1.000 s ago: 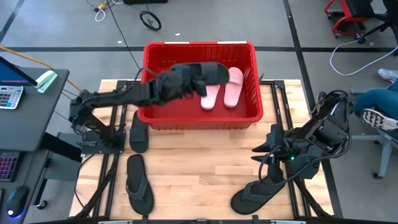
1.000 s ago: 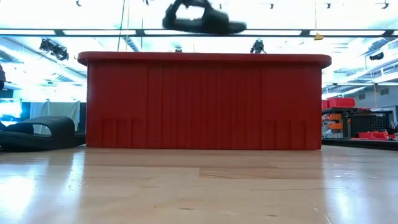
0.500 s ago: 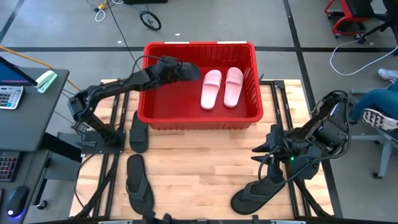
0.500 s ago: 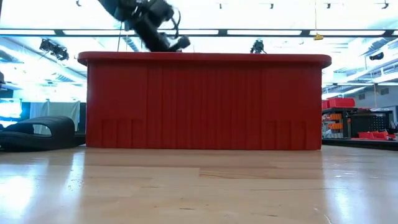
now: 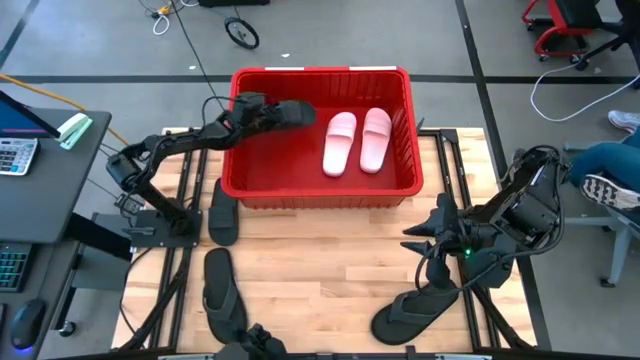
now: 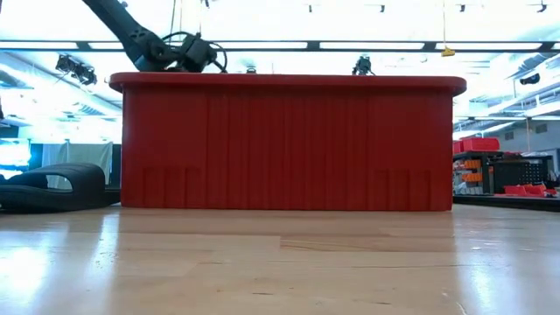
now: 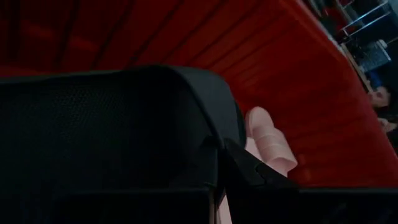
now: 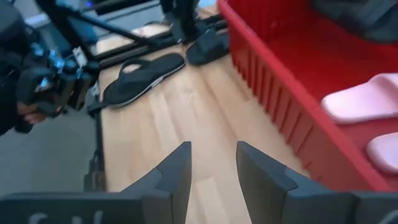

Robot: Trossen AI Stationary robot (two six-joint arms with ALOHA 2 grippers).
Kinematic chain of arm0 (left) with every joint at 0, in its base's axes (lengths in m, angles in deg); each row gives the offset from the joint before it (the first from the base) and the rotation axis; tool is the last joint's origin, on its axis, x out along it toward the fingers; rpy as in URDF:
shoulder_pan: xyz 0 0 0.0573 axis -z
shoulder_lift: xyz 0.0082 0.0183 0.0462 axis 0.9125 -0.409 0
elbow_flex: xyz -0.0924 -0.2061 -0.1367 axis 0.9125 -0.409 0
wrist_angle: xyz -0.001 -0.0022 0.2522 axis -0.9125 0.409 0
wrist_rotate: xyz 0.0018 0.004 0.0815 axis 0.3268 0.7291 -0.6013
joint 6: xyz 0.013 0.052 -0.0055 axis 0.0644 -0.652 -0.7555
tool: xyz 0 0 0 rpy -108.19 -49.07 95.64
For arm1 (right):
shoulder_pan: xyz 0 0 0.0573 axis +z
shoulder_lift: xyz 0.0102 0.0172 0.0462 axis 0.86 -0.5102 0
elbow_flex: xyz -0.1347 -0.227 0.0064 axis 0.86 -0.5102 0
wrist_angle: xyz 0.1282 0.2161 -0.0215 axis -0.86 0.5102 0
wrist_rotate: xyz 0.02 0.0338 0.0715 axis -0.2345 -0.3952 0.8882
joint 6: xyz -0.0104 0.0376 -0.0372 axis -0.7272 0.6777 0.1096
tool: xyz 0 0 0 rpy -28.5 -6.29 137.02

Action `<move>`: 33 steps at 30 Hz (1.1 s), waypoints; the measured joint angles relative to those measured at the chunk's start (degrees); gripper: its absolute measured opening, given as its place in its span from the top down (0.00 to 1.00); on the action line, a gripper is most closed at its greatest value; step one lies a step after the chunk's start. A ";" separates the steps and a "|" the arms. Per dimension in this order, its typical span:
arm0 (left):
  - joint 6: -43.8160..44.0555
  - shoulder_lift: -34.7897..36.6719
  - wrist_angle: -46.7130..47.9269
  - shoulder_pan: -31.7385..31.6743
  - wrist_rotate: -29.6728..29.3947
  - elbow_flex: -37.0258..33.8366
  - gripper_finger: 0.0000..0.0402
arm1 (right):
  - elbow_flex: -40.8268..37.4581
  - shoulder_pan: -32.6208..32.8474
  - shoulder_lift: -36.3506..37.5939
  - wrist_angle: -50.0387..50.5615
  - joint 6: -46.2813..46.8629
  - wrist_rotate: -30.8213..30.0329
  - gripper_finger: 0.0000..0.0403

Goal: Pick and place slides into bin
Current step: Put the right black slipper into the red bin

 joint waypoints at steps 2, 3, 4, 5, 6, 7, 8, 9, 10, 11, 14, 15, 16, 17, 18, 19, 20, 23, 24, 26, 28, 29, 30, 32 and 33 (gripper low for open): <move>-0.03 -1.47 0.28 -0.93 3.77 0.20 0.97 | 0.00 -1.14 0.01 -0.26 0.10 -0.66 0.67; -0.31 -2.54 0.33 -1.05 5.05 0.72 0.97 | 0.00 -1.93 -0.01 -0.63 -0.05 -0.81 0.67; -0.48 -3.68 0.13 -1.08 5.68 1.32 0.97 | 0.00 -2.87 0.01 -1.12 -0.31 -0.80 0.67; -0.57 -4.76 -0.15 -1.04 5.90 2.02 0.97 | 0.00 -3.81 0.01 -1.39 -0.41 -0.80 0.67; -0.62 -5.97 -0.96 -1.02 6.05 2.78 0.97 | 0.00 -4.73 -0.01 -1.53 -0.39 -0.81 0.67; -0.73 -7.15 -1.86 -1.09 6.11 3.67 0.97 | 0.00 -5.73 -0.01 -1.74 -0.31 -0.84 0.67; -0.79 -8.24 -2.55 -1.28 6.32 4.45 0.97 | 0.00 -6.56 0.00 -1.99 -0.26 -0.79 0.67; -0.79 -9.26 -2.69 -1.55 6.72 5.39 0.97 | 0.00 -7.26 0.01 -2.25 -0.24 -0.75 0.67; -0.95 -10.38 -2.87 -1.94 7.27 6.62 0.97 | 0.00 -7.88 -0.01 -2.55 -0.26 -0.69 0.67; -1.77 -11.32 -2.91 -2.35 7.87 7.74 0.97 | 0.01 -8.43 0.01 -2.75 -0.25 -0.60 0.67; -3.17 -14.04 -0.94 -3.80 9.10 11.04 0.96 | 0.00 -9.66 -0.01 -3.19 -0.13 -0.50 0.67; -2.77 -14.90 0.09 -4.21 9.17 11.76 0.96 | 0.01 -9.93 -0.01 -3.29 0.18 -0.38 0.67; -2.72 -15.73 0.76 -4.65 9.72 12.19 0.97 | 0.00 -10.19 0.01 -3.30 0.55 -0.37 0.67; -2.94 -16.52 1.17 -5.01 10.62 12.48 0.97 | 0.00 -10.44 0.01 -3.30 1.03 -0.35 0.67; -3.31 -17.22 1.22 -5.23 11.44 12.78 0.97 | 0.00 -10.62 0.01 -3.30 1.31 -0.36 0.67; -3.43 -17.60 1.18 -5.38 12.14 13.00 0.97 | 0.00 -10.68 0.01 -3.30 1.56 -0.36 0.67; -3.45 -17.89 0.93 -5.63 12.53 13.09 0.97 | 0.01 -10.92 0.00 -3.30 1.68 -0.36 0.67; -3.67 -19.10 0.58 -6.05 12.76 13.20 0.96 | 0.00 -11.43 0.00 -3.32 1.70 -0.38 0.67; -3.67 -19.46 1.00 -6.28 12.79 13.18 0.96 | 0.00 -11.66 0.00 -3.36 1.72 -0.36 0.67; -4.07 -19.89 1.51 -6.51 12.60 13.18 0.94 | 0.00 -12.07 0.01 -3.38 1.76 -0.36 0.67; -5.14 -19.92 1.77 -6.68 13.06 13.27 0.94 | 0.00 -12.40 0.01 -3.41 1.77 -0.38 0.67; -6.32 -19.94 2.75 -6.68 13.00 13.27 0.94 | 0.00 -12.52 0.01 -3.43 1.80 -0.38 0.67; -7.89 -19.95 3.34 -6.70 12.76 13.25 0.93 | 0.00 -12.72 0.00 -3.44 1.81 -0.38 0.67; -10.77 -19.96 3.07 -6.72 12.85 13.27 0.91 | 0.02 -12.83 0.01 -3.48 1.84 -0.38 0.67; -11.73 -19.96 2.99 -6.72 12.77 13.26 0.90 | 0.00 -12.83 0.01 -3.49 1.84 -0.39 0.67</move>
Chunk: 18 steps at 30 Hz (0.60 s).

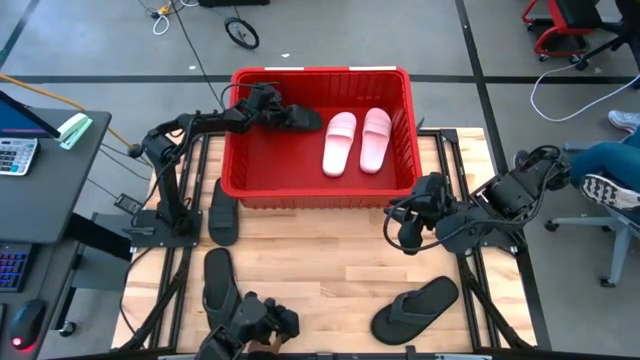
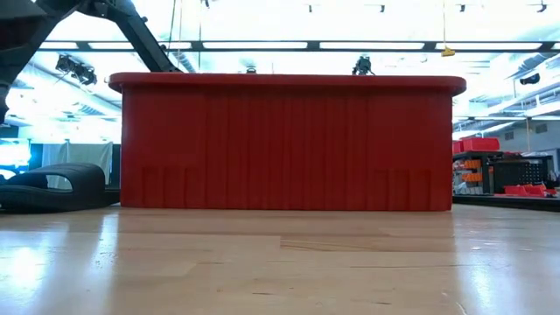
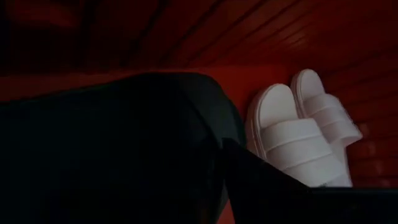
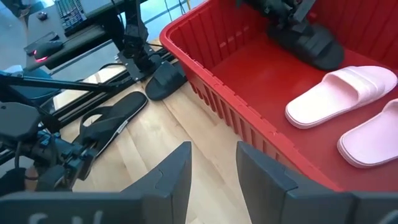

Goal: Pick and place slides into bin
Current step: Put the right black slipper into the red bin, then put the black slipper into the red bin

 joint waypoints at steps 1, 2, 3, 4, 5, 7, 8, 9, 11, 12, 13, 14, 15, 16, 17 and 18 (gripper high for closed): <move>-0.17 0.00 0.00 0.00 -0.11 0.00 0.88 | 0.00 0.00 -0.01 0.00 0.00 0.01 0.67; -0.18 0.00 0.04 0.00 -0.17 -0.01 0.85 | 0.01 0.00 -0.02 0.01 0.00 0.01 0.67; -0.04 0.00 0.01 0.00 -0.15 0.01 0.83 | 0.00 0.00 0.00 -0.01 0.00 0.01 0.67; 0.40 -0.01 -0.02 0.00 -0.17 0.01 0.79 | 0.00 0.00 -0.01 -0.01 0.00 0.01 0.67; 1.04 -0.02 -0.02 0.00 -0.17 -0.01 0.76 | 0.02 0.00 0.00 -0.01 0.06 0.01 0.67; 1.20 -0.02 -0.26 0.00 -0.17 -0.01 0.69 | 0.00 0.00 -0.02 -0.01 0.70 0.01 0.67; 1.23 -0.02 -0.40 0.00 -0.20 -0.01 0.65 | 0.00 0.00 -0.02 -0.01 0.98 0.01 0.67; 1.65 0.00 -0.46 0.00 -0.20 -0.01 0.62 | 0.00 0.00 -0.02 -0.01 1.11 -0.01 0.67; 3.86 0.00 -0.50 0.00 -0.25 -0.05 0.55 | 0.00 0.00 -0.02 -0.01 1.41 0.01 0.67; 4.76 0.02 -0.50 -0.01 -0.28 -0.03 0.52 | 0.00 0.00 -0.02 -0.01 1.42 0.01 0.67; 5.50 0.02 -0.27 -0.02 -0.30 0.13 0.49 | 0.00 0.00 -0.02 -0.01 1.42 -0.01 0.67; 5.81 -0.01 -0.07 -0.02 -0.21 0.38 0.47 | 0.00 0.00 -0.02 -0.01 1.41 0.01 0.67; 6.11 -0.02 0.07 -0.05 -0.23 0.73 0.45 | 0.00 0.00 -0.02 -0.01 1.40 0.01 0.67; 7.00 -0.02 0.02 -0.10 -0.30 1.23 0.43 | 0.01 0.00 -0.02 -0.01 1.38 0.00 0.67; 8.17 -0.02 -0.05 -0.12 -0.35 1.91 0.42 | 0.00 0.01 -0.02 0.01 1.31 0.01 0.67; 9.83 -0.02 -0.22 -0.14 -0.34 2.67 0.41 | 0.00 0.02 -0.02 0.01 1.00 0.01 0.67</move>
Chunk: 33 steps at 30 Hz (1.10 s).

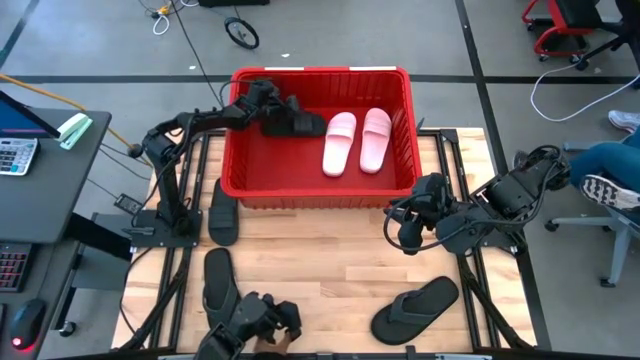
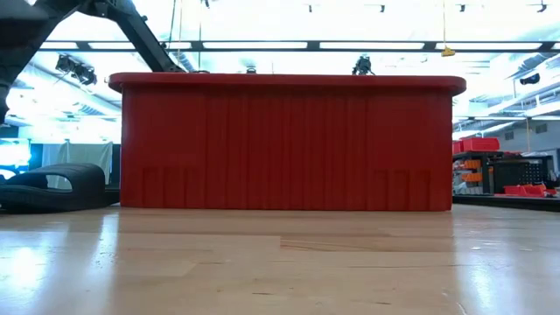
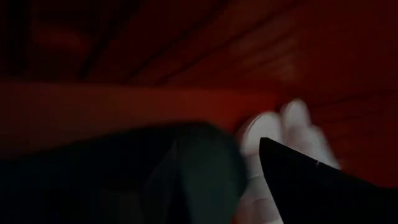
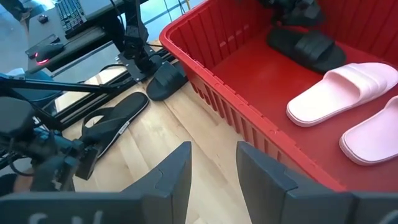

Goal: Pick and place slides into bin
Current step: Put the black slipper into the red bin

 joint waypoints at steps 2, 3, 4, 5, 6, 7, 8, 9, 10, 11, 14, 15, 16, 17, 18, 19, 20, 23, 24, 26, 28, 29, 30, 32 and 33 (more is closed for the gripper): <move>2.66 0.00 0.31 -0.01 0.55 2.06 0.40 | 0.00 0.13 0.00 0.00 -0.06 0.00 0.67; 3.69 0.00 0.36 0.01 1.18 3.42 0.40 | 0.00 0.13 0.00 0.02 -0.06 0.00 0.67; 4.15 -0.02 0.25 0.04 1.93 4.95 0.40 | 0.00 0.13 0.00 0.02 -0.08 0.00 0.67; 5.05 0.00 0.16 0.18 2.87 6.65 0.40 | 0.01 0.14 0.00 0.02 -0.08 0.00 0.67; 5.37 0.00 0.07 0.29 4.31 8.37 0.41 | 0.00 0.15 0.00 0.02 -0.08 0.05 0.67; 5.88 0.00 0.24 0.44 6.20 10.20 0.42 | 0.02 0.15 0.00 0.02 -0.09 0.22 0.67; 6.60 0.00 0.42 0.57 8.48 12.17 0.43 | 0.00 0.15 0.00 0.02 -0.11 0.51 0.67; 7.05 0.00 0.42 0.87 10.90 14.35 0.43 | 0.00 0.15 0.00 0.02 -0.13 0.89 0.67; 7.83 0.00 0.37 1.24 13.66 16.54 0.44 | 0.00 0.15 0.00 0.04 -0.15 1.29 0.67; 8.20 0.01 0.31 1.74 16.24 18.72 0.45 | 0.00 0.15 0.00 0.06 -0.17 1.62 0.67; 7.91 0.02 4.59 3.91 23.96 26.30 0.47 | 0.00 0.47 0.00 0.19 -0.21 1.77 0.67; 6.95 0.02 7.19 4.81 26.10 29.03 0.48 | 0.01 0.75 0.00 0.22 -0.45 1.77 0.67; 5.46 0.02 10.10 5.82 27.77 31.99 0.49 | 0.00 0.98 0.00 0.22 -1.11 1.79 0.67; 3.54 0.02 13.24 6.89 28.96 34.89 0.51 | 0.00 1.18 0.00 0.22 -1.86 1.81 0.67; 1.85 0.02 16.65 7.99 29.64 37.87 0.52 | 0.00 1.51 0.00 0.22 -2.39 1.82 0.67; 0.17 0.02 20.71 9.10 29.86 41.03 0.53 | 0.00 1.93 0.00 0.22 -2.82 1.84 0.67; -1.87 0.02 25.20 10.14 29.89 44.24 0.54 | 0.02 2.36 0.00 0.22 -3.03 1.82 0.67; -9.82 0.09 38.57 12.83 29.88 53.92 0.58 | 0.00 3.69 0.00 0.22 -3.10 1.88 0.67; -12.86 0.11 43.54 13.57 29.89 57.23 0.60 | 0.00 4.30 0.00 0.22 -3.08 1.89 0.67; -18.41 0.07 54.17 14.35 29.85 64.22 0.63 | 0.00 5.44 0.00 0.22 -3.08 1.93 0.67; -20.42 3.20 56.67 14.73 30.06 63.34 0.66 | 0.00 6.41 0.00 0.22 -3.08 1.95 0.67; -19.66 5.87 57.55 14.52 30.12 60.94 0.67 | 0.00 6.73 0.00 0.15 -3.06 1.87 0.67; -19.20 8.49 58.90 14.38 30.09 58.93 0.68 | 0.01 6.97 -0.01 -0.01 -3.06 1.76 0.67; -19.49 13.23 62.10 14.61 29.04 56.36 0.71 | 0.00 6.98 -0.26 -1.20 -3.13 1.64 0.67; -20.31 15.58 64.79 14.87 27.85 55.47 0.72 | 0.01 6.71 -0.47 -1.38 -3.39 1.63 0.67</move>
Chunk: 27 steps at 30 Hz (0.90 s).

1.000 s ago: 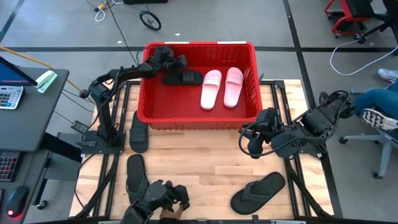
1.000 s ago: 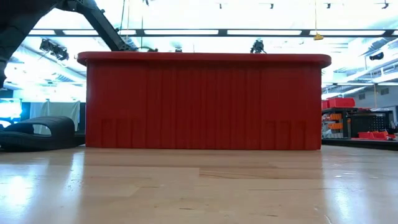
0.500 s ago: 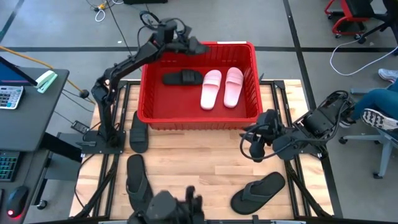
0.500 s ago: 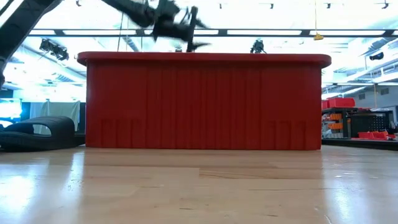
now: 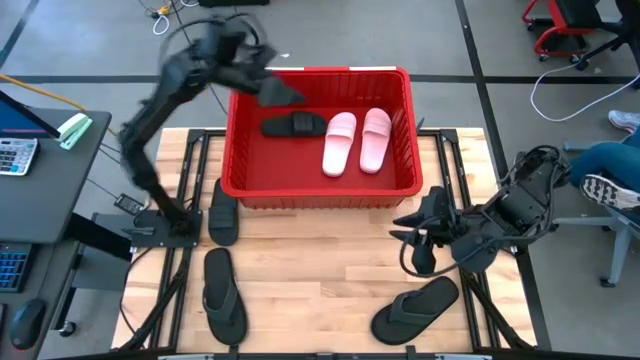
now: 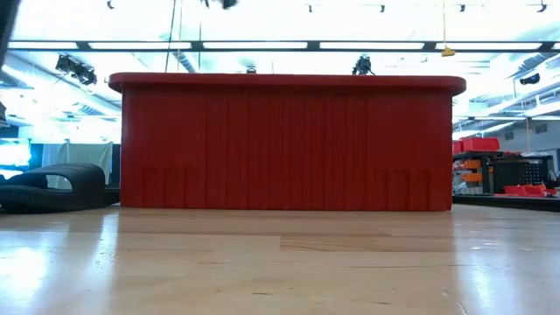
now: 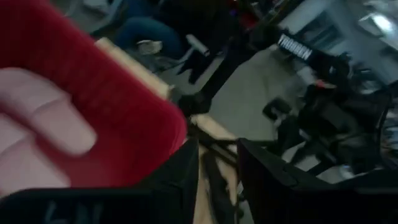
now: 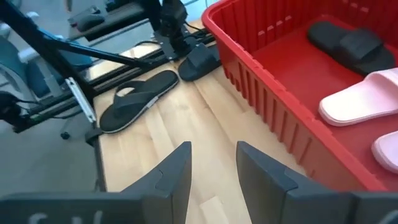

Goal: Pick and place slides into bin
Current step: Put the black slipper into the red bin

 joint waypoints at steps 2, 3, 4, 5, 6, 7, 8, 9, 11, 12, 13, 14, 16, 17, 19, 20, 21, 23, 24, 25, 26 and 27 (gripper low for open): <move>-1.76 4.06 6.12 0.89 -3.47 -1.06 0.74 | 0.00 -1.03 -0.83 0.02 -1.24 0.00 0.67; -2.33 5.75 9.73 1.88 -5.84 -1.10 0.75 | -0.01 -1.60 -1.35 0.02 -1.66 0.13 0.67; -2.83 7.30 13.31 3.02 -8.32 -1.10 0.76 | -0.01 -2.15 -1.86 0.00 -2.17 0.40 0.67; -2.88 8.81 16.88 4.28 -10.96 -1.12 0.76 | 0.01 -2.82 -2.42 -0.10 -2.59 0.93 0.67; -2.81 10.25 20.48 5.74 -13.74 -1.15 0.77 | 0.01 -3.56 -2.97 -0.13 -2.75 1.37 0.67; -2.04 11.62 23.86 7.57 -16.55 -1.15 0.78 | 0.00 -4.24 -3.51 -0.09 -2.96 1.87 0.67; -1.36 12.93 27.22 9.63 -19.30 -1.15 0.78 | 0.00 -4.87 -4.03 -0.11 -3.44 2.58 0.67; -0.29 13.99 30.67 11.87 -21.52 -1.14 0.79 | 0.00 -5.40 -4.54 -0.10 -4.01 3.42 0.67; 1.85 15.67 36.39 16.61 -24.37 -1.21 0.80 | -0.01 -6.46 -5.40 -0.11 -4.81 4.52 0.67; 3.49 16.31 35.71 19.12 -24.80 -1.89 0.80 | -0.01 -6.90 -5.70 -0.09 -5.15 4.62 0.67; 5.31 17.79 34.72 21.92 -24.82 -3.48 0.81 | -0.01 -7.23 -5.94 -0.13 -5.28 4.62 0.67; 7.51 19.06 34.64 24.46 -24.92 -4.97 0.81 | 0.00 -7.64 -6.13 -0.11 -5.26 4.71 0.67; 11.14 20.71 33.95 29.23 -24.86 -7.00 0.81 | 0.00 -8.34 -6.20 -0.14 -5.26 4.89 0.67; 12.33 21.52 35.50 31.33 -25.02 -8.35 0.81 | 0.00 -8.64 -6.20 -0.31 -5.26 4.98 0.67; 14.13 22.62 35.76 35.13 -26.16 -13.07 0.81 | 0.01 -9.11 -6.14 -0.98 -5.24 5.00 0.67; 15.27 23.50 35.59 37.06 -26.89 -15.83 0.81 | 0.00 -9.40 -6.09 -1.25 -5.24 5.03 0.67; 16.68 23.76 35.91 38.89 -27.55 -18.77 0.81 | -0.01 -9.53 -6.08 -1.29 -5.24 5.08 0.67; 17.99 24.27 35.77 41.67 -28.52 -25.33 0.81 | -0.01 -9.86 -6.02 -1.86 -4.90 4.99 0.67; 18.06 24.46 35.96 42.90 -28.54 -28.85 0.81 | 0.00 -10.06 -6.02 -1.88 -4.52 5.06 0.67; 18.24 24.80 35.92 44.30 -28.50 -32.35 0.81 | 0.00 -10.12 -6.02 -1.93 -4.13 5.04 0.67; 19.25 24.99 35.83 45.74 -28.11 -35.76 0.81 | 0.01 -10.12 -6.02 -2.17 -3.67 5.04 0.67; 20.36 25.13 35.31 47.04 -26.89 -39.19 0.81 | 0.01 -10.12 -6.02 -2.27 -3.22 5.05 0.67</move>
